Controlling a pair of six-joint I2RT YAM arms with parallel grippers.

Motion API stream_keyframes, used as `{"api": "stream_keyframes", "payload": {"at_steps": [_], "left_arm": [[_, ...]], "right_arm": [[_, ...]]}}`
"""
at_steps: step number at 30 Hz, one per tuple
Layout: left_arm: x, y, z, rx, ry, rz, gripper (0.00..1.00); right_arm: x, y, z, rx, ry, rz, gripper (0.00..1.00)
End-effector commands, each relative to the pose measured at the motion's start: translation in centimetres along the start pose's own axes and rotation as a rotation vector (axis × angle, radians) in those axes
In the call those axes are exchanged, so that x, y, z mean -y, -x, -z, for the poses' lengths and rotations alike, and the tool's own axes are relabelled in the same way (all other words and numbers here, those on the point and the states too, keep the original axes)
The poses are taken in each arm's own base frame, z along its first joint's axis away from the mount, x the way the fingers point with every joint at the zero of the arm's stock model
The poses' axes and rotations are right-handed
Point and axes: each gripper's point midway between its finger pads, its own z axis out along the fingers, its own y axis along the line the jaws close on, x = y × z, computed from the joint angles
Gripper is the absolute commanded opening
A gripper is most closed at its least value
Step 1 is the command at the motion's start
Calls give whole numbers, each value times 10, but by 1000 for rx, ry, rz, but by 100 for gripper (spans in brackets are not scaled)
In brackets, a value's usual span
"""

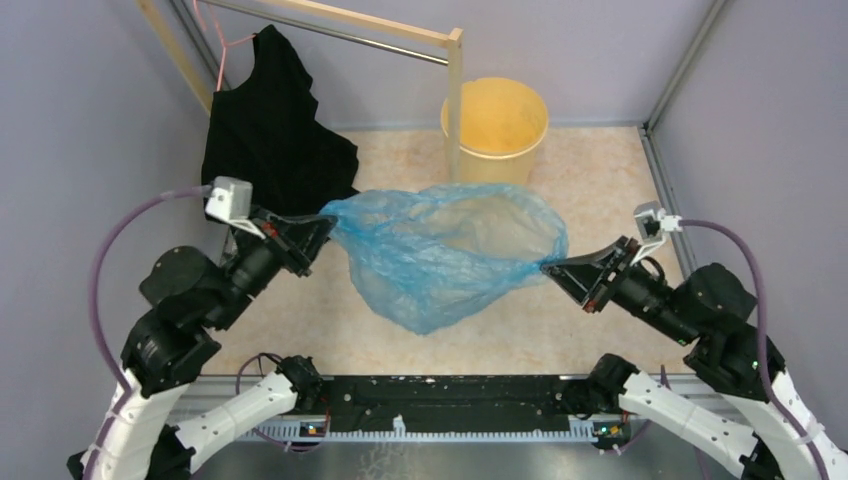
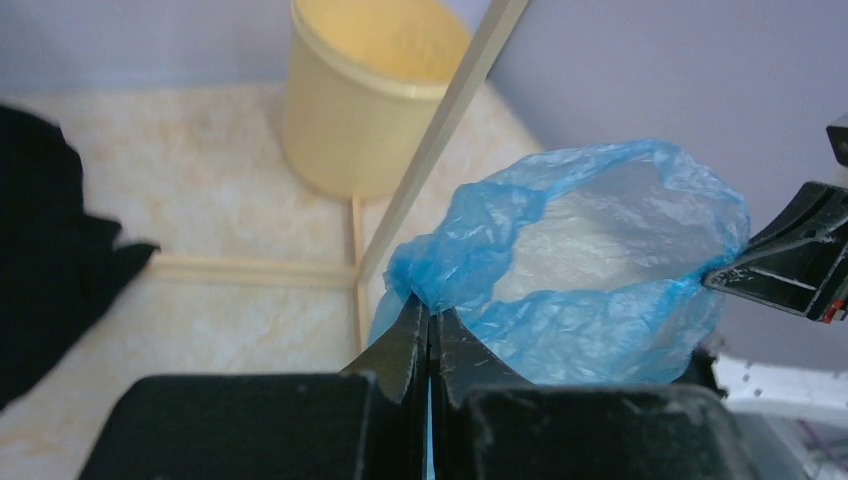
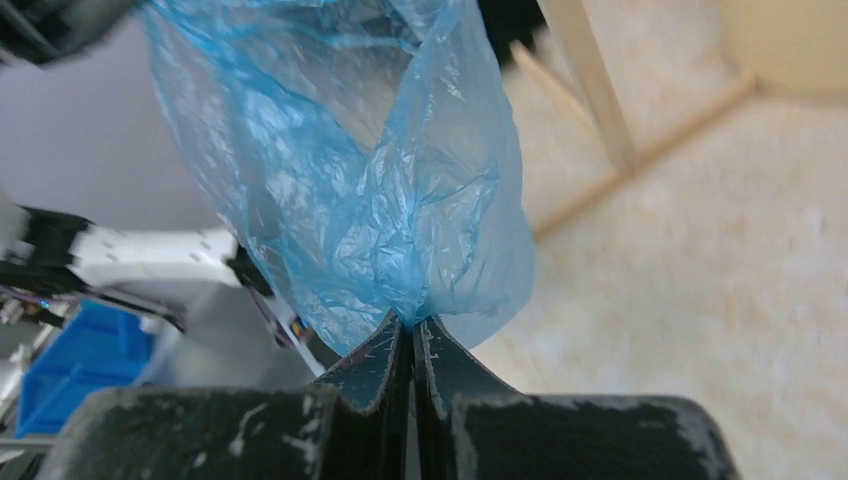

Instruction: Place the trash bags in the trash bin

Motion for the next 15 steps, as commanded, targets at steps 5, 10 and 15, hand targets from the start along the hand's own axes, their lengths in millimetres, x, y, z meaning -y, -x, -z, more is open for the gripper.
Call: {"api": "stream_keyframes", "payload": {"at_steps": [5, 10, 15], "left_arm": [[-44, -62, -10, -141, 202, 47, 0], [-49, -19, 11, -51, 250, -16, 0], [-57, -41, 4, -101, 284, 9, 0]], "right_arm": [[12, -75, -57, -94, 126, -144, 0], [21, -66, -58, -107, 53, -65, 0], [21, -35, -52, -59, -5, 35, 0]]}}
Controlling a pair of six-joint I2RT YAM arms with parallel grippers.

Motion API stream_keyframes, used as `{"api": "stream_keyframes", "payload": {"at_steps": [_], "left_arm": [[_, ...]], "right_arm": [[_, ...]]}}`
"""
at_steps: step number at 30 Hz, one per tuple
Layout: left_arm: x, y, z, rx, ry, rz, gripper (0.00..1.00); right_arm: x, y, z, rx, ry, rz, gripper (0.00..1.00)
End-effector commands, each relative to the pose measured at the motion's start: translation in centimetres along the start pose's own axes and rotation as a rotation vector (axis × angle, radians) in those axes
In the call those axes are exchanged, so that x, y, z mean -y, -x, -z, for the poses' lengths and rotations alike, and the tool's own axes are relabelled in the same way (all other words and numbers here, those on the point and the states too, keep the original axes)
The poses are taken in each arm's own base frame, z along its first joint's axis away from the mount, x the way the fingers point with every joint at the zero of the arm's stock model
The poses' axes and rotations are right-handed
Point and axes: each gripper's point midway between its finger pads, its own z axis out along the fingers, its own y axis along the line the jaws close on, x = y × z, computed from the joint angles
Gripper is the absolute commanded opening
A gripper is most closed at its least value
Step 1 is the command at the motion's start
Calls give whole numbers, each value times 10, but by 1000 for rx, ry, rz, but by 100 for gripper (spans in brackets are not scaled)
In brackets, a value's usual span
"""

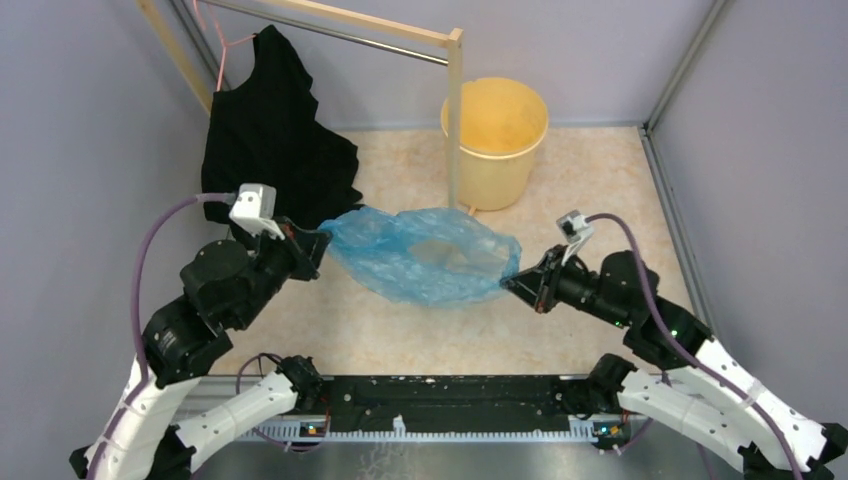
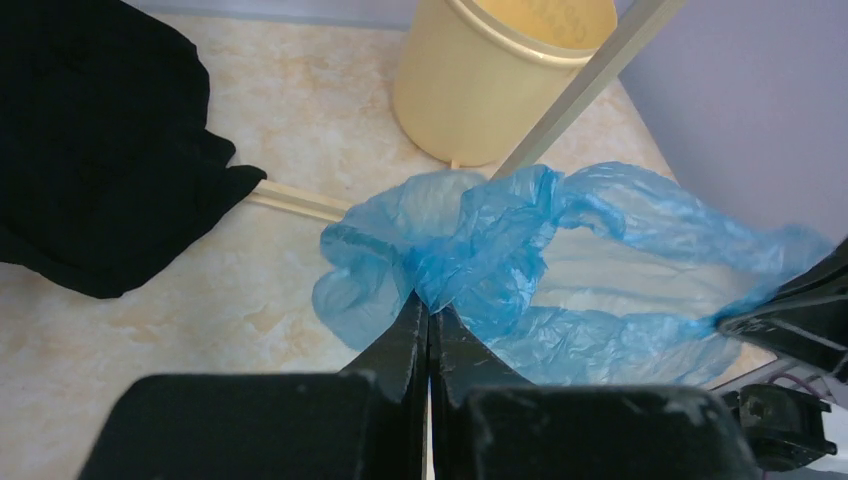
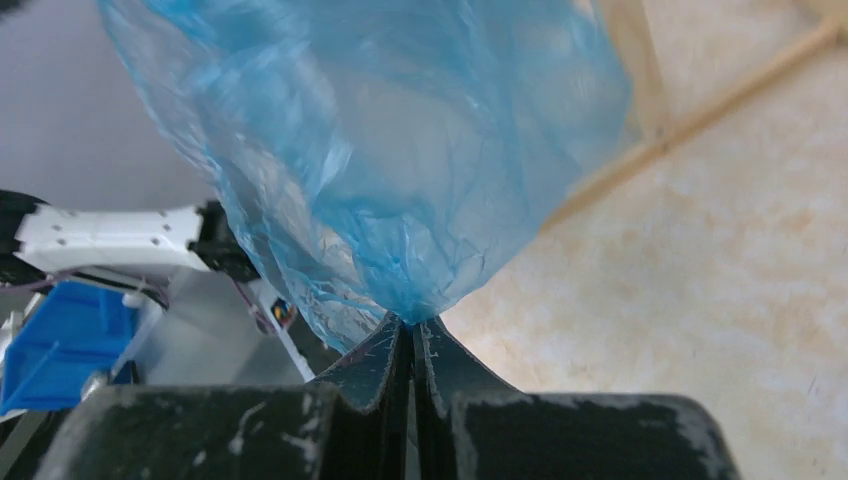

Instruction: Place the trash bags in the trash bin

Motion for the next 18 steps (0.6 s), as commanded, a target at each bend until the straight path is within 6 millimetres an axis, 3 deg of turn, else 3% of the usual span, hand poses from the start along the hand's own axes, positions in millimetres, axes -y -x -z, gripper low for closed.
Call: {"api": "stream_keyframes", "payload": {"at_steps": [1, 4, 9, 10, 11, 13, 14, 18], "left_arm": [[-4, -10, -4, -6, 12, 27, 0], [4, -34, -17, -79, -27, 26, 0], [6, -24, -20, -110, -10, -53, 16], [6, -22, -19, -115, -8, -72, 26], [6, -19, -20, -119, -9, -93, 43], [9, -16, -21, -129, -22, -146, 86], [12, -10, -21, -124, -38, -181, 97], [25, 5, -40, -147, -80, -355, 98]], "right_arm": [[-23, 58, 19, 173, 25, 100, 0], [-12, 45, 14, 152, 1, 79, 0], [-6, 39, 15, 151, -14, 70, 0], [-7, 40, 16, 154, -13, 75, 0], [-7, 41, 16, 155, -13, 81, 0], [-7, 43, 16, 151, -18, 90, 0], [-7, 43, 15, 148, -20, 92, 0], [-7, 39, 11, 133, -12, 93, 0]]}}
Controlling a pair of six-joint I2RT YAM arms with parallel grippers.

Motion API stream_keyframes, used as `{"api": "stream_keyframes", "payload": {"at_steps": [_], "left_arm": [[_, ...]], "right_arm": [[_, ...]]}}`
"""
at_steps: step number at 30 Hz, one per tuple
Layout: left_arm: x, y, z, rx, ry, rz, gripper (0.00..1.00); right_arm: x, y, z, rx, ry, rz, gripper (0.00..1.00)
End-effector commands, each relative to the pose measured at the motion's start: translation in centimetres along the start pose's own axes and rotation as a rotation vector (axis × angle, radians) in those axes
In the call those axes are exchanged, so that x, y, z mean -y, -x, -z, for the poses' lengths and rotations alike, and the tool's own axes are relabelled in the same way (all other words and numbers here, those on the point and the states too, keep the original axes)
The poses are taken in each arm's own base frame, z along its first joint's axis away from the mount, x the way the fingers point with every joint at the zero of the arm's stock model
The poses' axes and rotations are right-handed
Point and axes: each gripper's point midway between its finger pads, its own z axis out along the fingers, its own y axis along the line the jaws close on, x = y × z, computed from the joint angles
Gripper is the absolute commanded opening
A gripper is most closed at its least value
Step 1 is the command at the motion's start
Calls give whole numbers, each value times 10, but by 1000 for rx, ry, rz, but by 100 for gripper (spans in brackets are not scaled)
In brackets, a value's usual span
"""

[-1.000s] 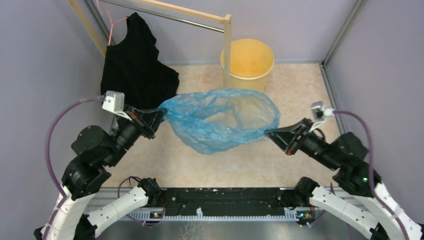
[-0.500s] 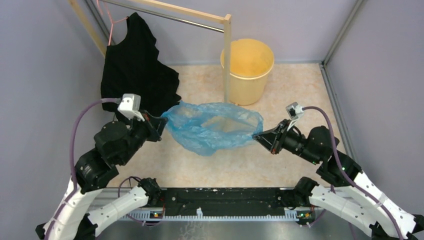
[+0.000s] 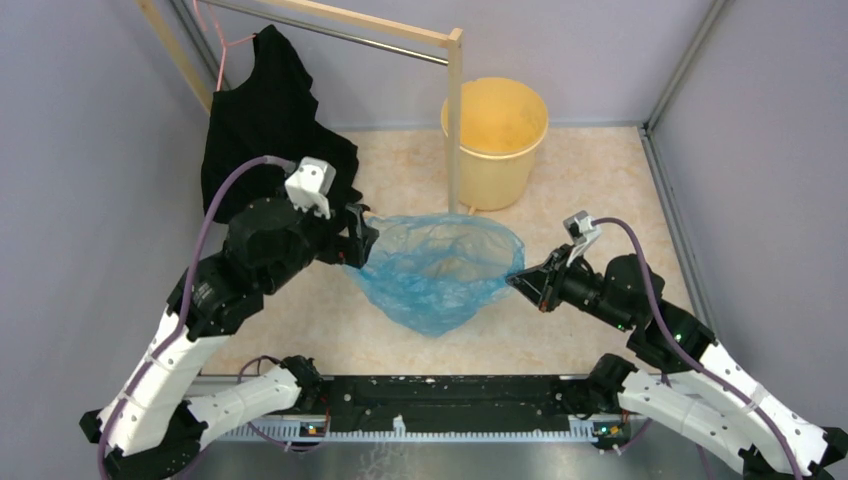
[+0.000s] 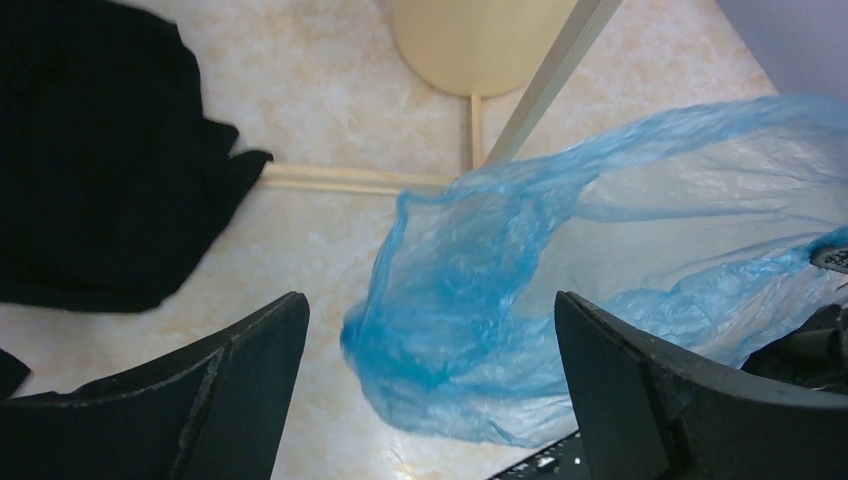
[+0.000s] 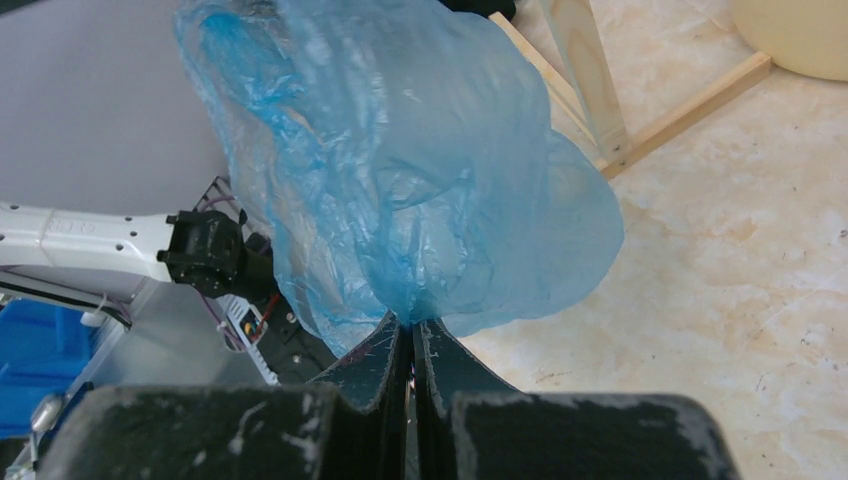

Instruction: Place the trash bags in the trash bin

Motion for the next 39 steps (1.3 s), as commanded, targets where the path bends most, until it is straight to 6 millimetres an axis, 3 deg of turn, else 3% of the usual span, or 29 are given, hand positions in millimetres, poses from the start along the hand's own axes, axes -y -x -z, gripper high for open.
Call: {"api": "stream_keyframes", "payload": {"at_steps": [1, 7, 14, 16, 17, 21, 25, 28, 31, 33, 36, 39], "left_arm": [[13, 25, -16, -9, -55, -221, 98], [25, -25, -60, -167, -121, -264, 98], [52, -37, -59, -168, -284, -239, 98], [46, -40, -61, -169, -253, -239, 94], [38, -39, -62, -163, -204, -234, 87], [-2, -16, -57, -85, 38, -209, 59], [-11, 8, -40, -10, 97, -172, 22], [-26, 30, -20, 56, 184, -134, 11], [-42, 64, 11, 157, 278, -92, 0], [-46, 94, 39, 242, 295, -48, 0], [-32, 143, 90, 423, 175, 28, 0], [-18, 162, 122, 537, 51, 62, 0]], "right_arm": [[-4, 10, -2, 26, 13, 20, 0], [-4, 12, 4, 49, 14, 9, 0], [1, 8, 4, 31, -6, 33, 0], [2, 7, 2, 28, -9, 36, 0], [2, 7, 1, 29, -8, 39, 0], [4, 3, -5, 15, -8, 44, 0], [3, 4, -14, 16, -2, 48, 0], [1, 5, -32, 8, 10, 53, 0], [-7, 10, -58, -35, 38, 76, 0], [-24, 27, -72, -66, 78, 109, 0], [-64, 68, -73, -36, 195, 150, 0], [-91, 95, -63, 62, 303, 157, 0]]}}
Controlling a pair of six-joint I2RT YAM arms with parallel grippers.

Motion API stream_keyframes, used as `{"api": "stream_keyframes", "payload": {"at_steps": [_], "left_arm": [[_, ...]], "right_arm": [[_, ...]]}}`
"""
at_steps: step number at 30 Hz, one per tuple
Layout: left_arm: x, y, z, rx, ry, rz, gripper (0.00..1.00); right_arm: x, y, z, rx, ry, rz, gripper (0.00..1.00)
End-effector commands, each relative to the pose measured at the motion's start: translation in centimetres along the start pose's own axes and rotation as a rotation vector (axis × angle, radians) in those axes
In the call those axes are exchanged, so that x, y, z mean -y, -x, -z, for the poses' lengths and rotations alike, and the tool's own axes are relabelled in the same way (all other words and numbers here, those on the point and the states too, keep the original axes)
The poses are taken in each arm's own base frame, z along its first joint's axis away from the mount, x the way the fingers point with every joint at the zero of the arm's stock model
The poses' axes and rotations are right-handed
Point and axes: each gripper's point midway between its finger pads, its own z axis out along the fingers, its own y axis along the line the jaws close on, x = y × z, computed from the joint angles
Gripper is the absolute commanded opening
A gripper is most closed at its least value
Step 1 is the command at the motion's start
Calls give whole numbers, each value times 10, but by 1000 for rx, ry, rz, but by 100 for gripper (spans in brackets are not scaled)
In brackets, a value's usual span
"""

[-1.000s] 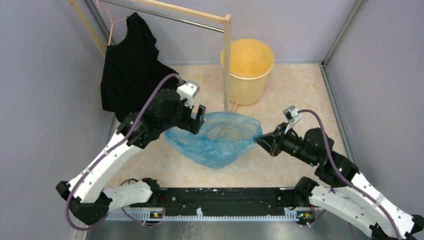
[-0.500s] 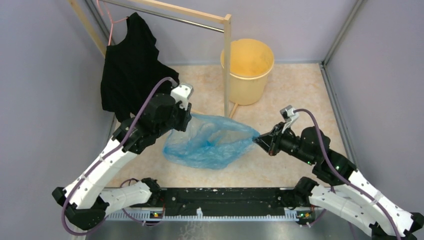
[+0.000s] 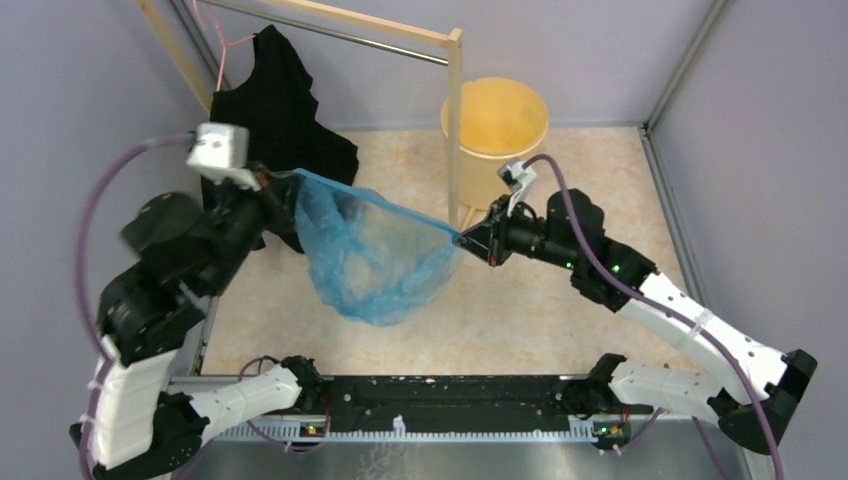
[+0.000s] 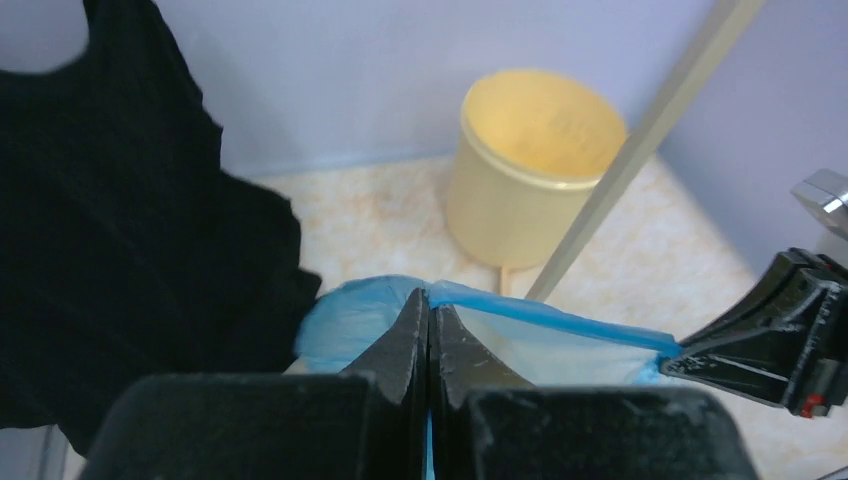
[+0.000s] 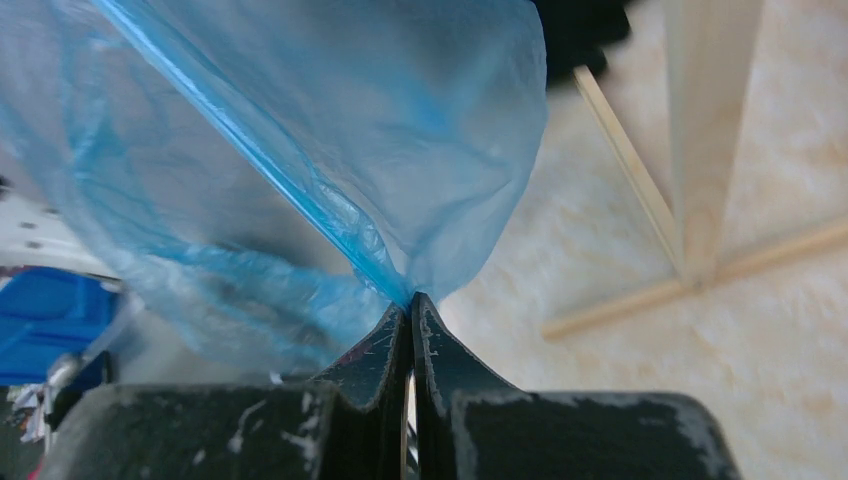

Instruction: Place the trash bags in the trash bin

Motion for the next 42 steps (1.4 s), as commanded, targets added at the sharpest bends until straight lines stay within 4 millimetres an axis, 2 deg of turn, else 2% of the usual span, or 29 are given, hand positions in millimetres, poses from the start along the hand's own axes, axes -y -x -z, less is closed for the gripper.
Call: {"api": "stream_keyframes", "payload": {"at_steps": [1, 3, 5, 9, 11, 12, 14, 16, 20, 21, 25, 28, 30, 33, 36, 39, 42], "left_arm": [[-10, 55, 49, 223, -61, 120, 0], [-13, 32, 37, 170, -23, 102, 0], [-12, -9, 15, 67, 11, 81, 0], [11, -93, -25, -123, -42, 54, 0], [17, -115, -37, -160, -51, 56, 0], [19, -118, -41, -161, -55, 56, 0], [22, -117, -48, -141, -60, 51, 0], [24, -110, -53, -104, -61, 46, 0], [24, -106, -63, -47, -49, 48, 0], [23, -111, -66, -47, -48, 45, 0], [21, -124, -74, -31, -31, 30, 0], [14, -134, -80, -11, 2, 14, 0], [10, -141, -83, -8, 19, 2, 0], [5, -150, -85, -19, 32, -30, 0], [-4, -159, -83, -40, 61, -61, 0], [-11, -161, -80, -37, 86, -78, 0], [-13, -158, -78, -21, 93, -78, 0]], "right_arm": [[-53, 63, 29, 204, 203, 88, 0], [-45, 47, 23, 191, 200, 60, 0], [-25, 15, 9, 132, 149, -5, 0], [16, -60, -12, 17, 56, -177, 0], [25, -79, -15, -12, 32, -230, 0], [25, -81, -15, -19, 31, -236, 0], [24, -79, -14, -34, 24, -225, 0], [26, -71, -10, -48, -14, -190, 7], [41, -49, 2, -35, -147, -112, 31], [45, -47, 6, -34, -177, -96, 37], [66, -45, 21, -36, -313, -63, 59], [81, -42, 37, -55, -429, -46, 86], [94, -40, 52, -66, -533, -34, 97], [111, -36, 75, -83, -670, -1, 99], [123, -22, 93, -53, -779, 41, 99], [128, -2, 99, -13, -833, 89, 99], [137, 14, 97, 2, -871, 122, 99]]}}
